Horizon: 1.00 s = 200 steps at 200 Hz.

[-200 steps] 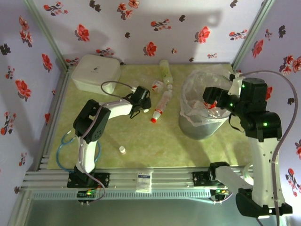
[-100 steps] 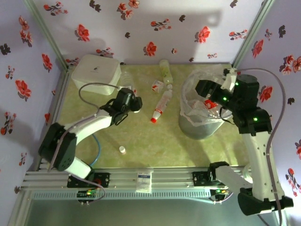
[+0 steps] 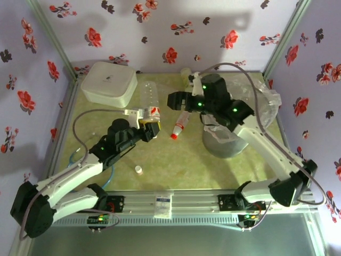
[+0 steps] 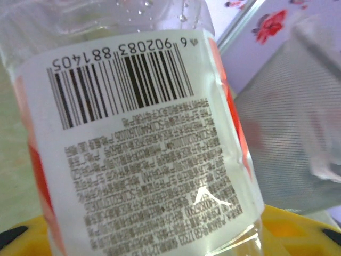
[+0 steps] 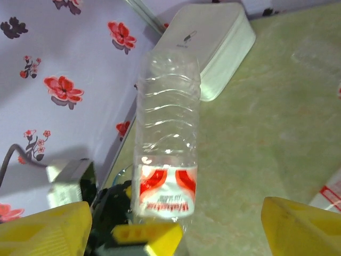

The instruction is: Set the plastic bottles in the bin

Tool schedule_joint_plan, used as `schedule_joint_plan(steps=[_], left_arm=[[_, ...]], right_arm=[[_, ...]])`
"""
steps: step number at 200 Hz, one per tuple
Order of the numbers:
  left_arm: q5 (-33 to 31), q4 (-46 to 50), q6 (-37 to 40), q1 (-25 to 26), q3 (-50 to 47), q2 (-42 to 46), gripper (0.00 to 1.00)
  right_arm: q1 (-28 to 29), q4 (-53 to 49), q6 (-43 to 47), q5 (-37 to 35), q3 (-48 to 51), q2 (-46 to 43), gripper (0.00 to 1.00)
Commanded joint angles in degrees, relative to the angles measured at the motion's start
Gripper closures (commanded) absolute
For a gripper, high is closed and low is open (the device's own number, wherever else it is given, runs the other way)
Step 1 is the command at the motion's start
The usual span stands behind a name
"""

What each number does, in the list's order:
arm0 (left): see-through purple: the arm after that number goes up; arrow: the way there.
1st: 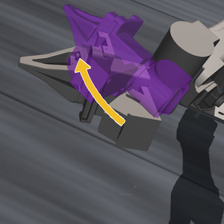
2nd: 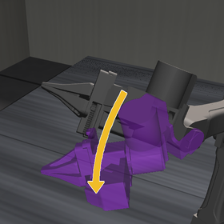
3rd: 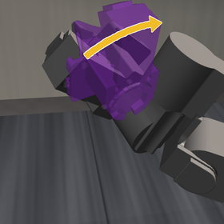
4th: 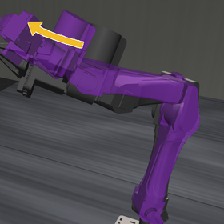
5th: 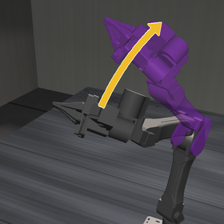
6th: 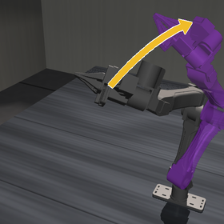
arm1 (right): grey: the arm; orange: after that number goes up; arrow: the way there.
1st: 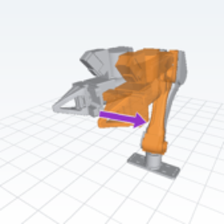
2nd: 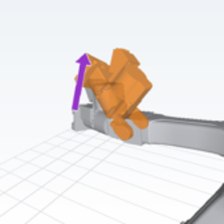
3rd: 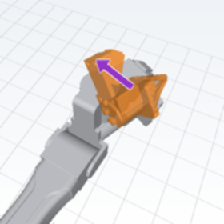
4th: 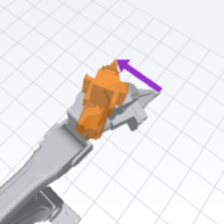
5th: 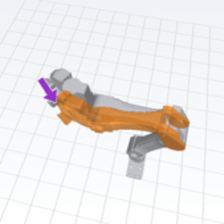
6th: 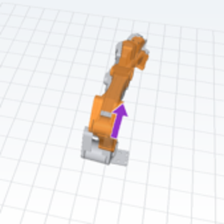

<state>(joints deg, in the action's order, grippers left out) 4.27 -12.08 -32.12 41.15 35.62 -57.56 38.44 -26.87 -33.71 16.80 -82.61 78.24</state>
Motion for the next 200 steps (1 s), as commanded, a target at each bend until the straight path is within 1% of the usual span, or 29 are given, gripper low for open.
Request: schedule_joint_plan(steps=[1, 10, 23, 45, 60, 73, 97, 118, 129, 139, 152, 161, 167, 175, 180, 187, 195, 200], left_arm=[[5.7, -3.0, 2.4, 0.4, 0.1, 1.9, 0.55], [7.1, -3.1, 2.4, 0.4, 0.4, 1.8, 0.55], [9.4, -5.5, 2.5, 0.7, 0.0, 1.0, 0.52], [11.0, -9.1, 2.4, 2.0, -0.5, -1.5, 0.51], [12.1, -11.0, 3.0, 3.0, -0.2, -3.2, 0.5], [13.1, -11.3, 3.7, 3.8, 0.7, -4.4, 0.5], [13.6, -9.1, 5.7, 4.4, 2.7, -5.4, 0.5], [13.8, -8.2, 7.2, 4.8, 3.7, -6.2, 0.5], [14.1, -7.6, 7.7, 5.0, 4.7, -7.2, 0.5], [14.5, -7.3, 8.0, 5.3, 5.5, -8.4, 0.5], [15.0, -7.5, 8.3, 5.9, 6.7, -10.1, 0.5], [15.2, -7.6, 8.6, 6.2, 7.5, -11.0, 0.5], [15.2, -7.6, 8.7, 6.2, 7.9, -11.4, 0.5], [15.2, -7.6, 9.0, 6.2, 8.1, -11.6, 0.5], [15.2, -7.6, 9.2, 6.2, 8.2, -11.6, 0.49], [15.1, -7.6, 9.4, 6.2, 8.3, -11.6, 0.49], [15.0, -7.6, 9.7, 6.2, 8.3, -11.4, 0.46], [14.9, -7.5, 9.8, 6.2, 8.3, -11.3, 0.42]], right_arm=[[1.1, 5.2, -2.7, 0.4, -2.3, 2.8, 0.15], [1.4, 6.4, -3.2, 1.5, -2.4, 3.8, 0.14], [1.4, 8.4, -4.3, 3.7, -2.4, 5.0, 0.13], [0.8, 6.3, -2.9, 1.0, -3.6, 6.0, 0.11], [-0.6, 6.5, -3.6, 1.7, -3.6, 6.9, 0.11], [-1.6, 7.5, -4.4, 3.0, -3.0, 7.4, 0.14], [-2.0, 10.3, -5.0, 4.1, -1.2, 6.2, 0.26], [-2.9, 10.2, -5.5, 5.7, -1.3, 6.1, 0.3], [-3.4, 10.1, -5.9, 6.6, -1.2, 6.2, 0.3], [-3.7, 10.1, -6.1, 7.3, -1.1, 6.1, 0.28], [-4.0, 9.5, -6.3, 6.5, -0.8, 5.7, 0.24], [-4.3, 9.1, -6.2, 6.0, -0.6, 5.3, 0.24], [-4.6, 8.8, -6.1, 6.0, -0.6, 5.1, 0.26], [-4.9, 8.4, -6.0, 6.0, -0.5, 4.7, 0.31], [-5.1, 8.3, -6.0, 5.9, -0.5, 4.4, 0.36], [-5.3, 8.3, -5.9, 5.8, -0.4, 3.9, 0.41], [-5.6, 7.8, -5.7, 5.4, -0.5, 3.2, 0.42], [-5.7, 7.5, -5.5, 5.3, -0.6, 2.9, 0.42]])
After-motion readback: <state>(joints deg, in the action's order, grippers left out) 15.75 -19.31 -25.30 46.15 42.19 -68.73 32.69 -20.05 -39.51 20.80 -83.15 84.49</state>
